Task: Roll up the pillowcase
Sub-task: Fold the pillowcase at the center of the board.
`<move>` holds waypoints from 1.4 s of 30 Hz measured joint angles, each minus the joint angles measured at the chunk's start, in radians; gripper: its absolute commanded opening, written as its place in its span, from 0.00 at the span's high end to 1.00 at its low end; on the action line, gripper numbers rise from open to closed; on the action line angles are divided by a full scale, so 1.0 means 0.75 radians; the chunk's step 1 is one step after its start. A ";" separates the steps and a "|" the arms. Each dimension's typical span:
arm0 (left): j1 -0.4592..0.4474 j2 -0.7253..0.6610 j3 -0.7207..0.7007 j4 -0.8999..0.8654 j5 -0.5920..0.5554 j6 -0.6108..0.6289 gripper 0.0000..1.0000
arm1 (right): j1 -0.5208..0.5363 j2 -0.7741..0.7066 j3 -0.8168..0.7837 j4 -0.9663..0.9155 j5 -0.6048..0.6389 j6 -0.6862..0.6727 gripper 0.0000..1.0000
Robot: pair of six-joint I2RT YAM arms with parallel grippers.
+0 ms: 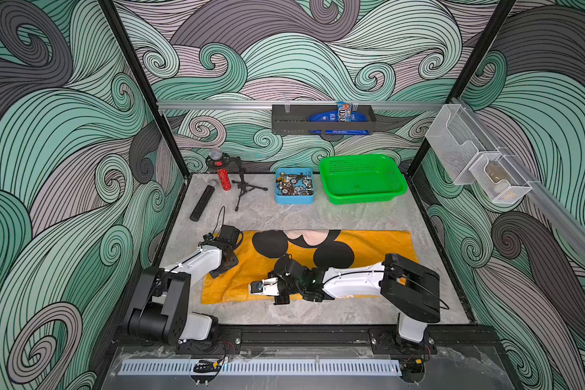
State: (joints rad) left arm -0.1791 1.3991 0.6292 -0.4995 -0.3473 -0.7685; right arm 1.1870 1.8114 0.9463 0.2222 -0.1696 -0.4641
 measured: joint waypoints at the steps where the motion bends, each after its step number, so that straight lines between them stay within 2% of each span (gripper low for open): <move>1: 0.001 0.000 0.000 0.000 0.000 0.001 0.42 | 0.003 -0.006 -0.004 -0.003 -0.006 0.001 1.00; 10: 0.001 0.015 0.009 0.009 -0.010 0.009 0.42 | 0.016 0.040 -0.024 -0.041 -0.080 0.010 1.00; 12: 0.001 0.015 0.009 0.008 -0.011 0.014 0.41 | 0.018 0.071 -0.024 -0.043 -0.082 0.010 0.98; 18: 0.001 0.014 0.019 -0.010 -0.037 0.039 0.38 | 0.018 0.109 -0.018 -0.045 -0.099 0.027 0.83; 21: 0.003 0.001 0.052 -0.044 -0.062 0.062 0.38 | 0.011 0.110 -0.014 -0.044 -0.122 0.051 0.73; 25: 0.025 -0.038 0.122 -0.062 -0.100 0.138 0.37 | -0.009 0.097 -0.014 -0.036 -0.159 0.089 0.63; 33: 0.196 -0.050 0.170 -0.051 -0.086 0.282 0.39 | -0.099 -0.098 -0.024 -0.009 -0.186 0.150 0.55; 36: 0.210 -0.010 0.168 -0.050 -0.051 0.294 0.39 | -0.145 -0.208 -0.073 0.011 -0.181 0.165 0.50; 42: 0.210 0.042 0.131 -0.049 -0.003 0.283 0.46 | -0.280 -0.391 -0.214 0.019 -0.164 0.192 0.48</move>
State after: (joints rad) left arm -0.0219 1.4303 0.7273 -0.5365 -0.3492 -0.5560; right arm 0.9768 1.5181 0.7856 0.2367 -0.2924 -0.3199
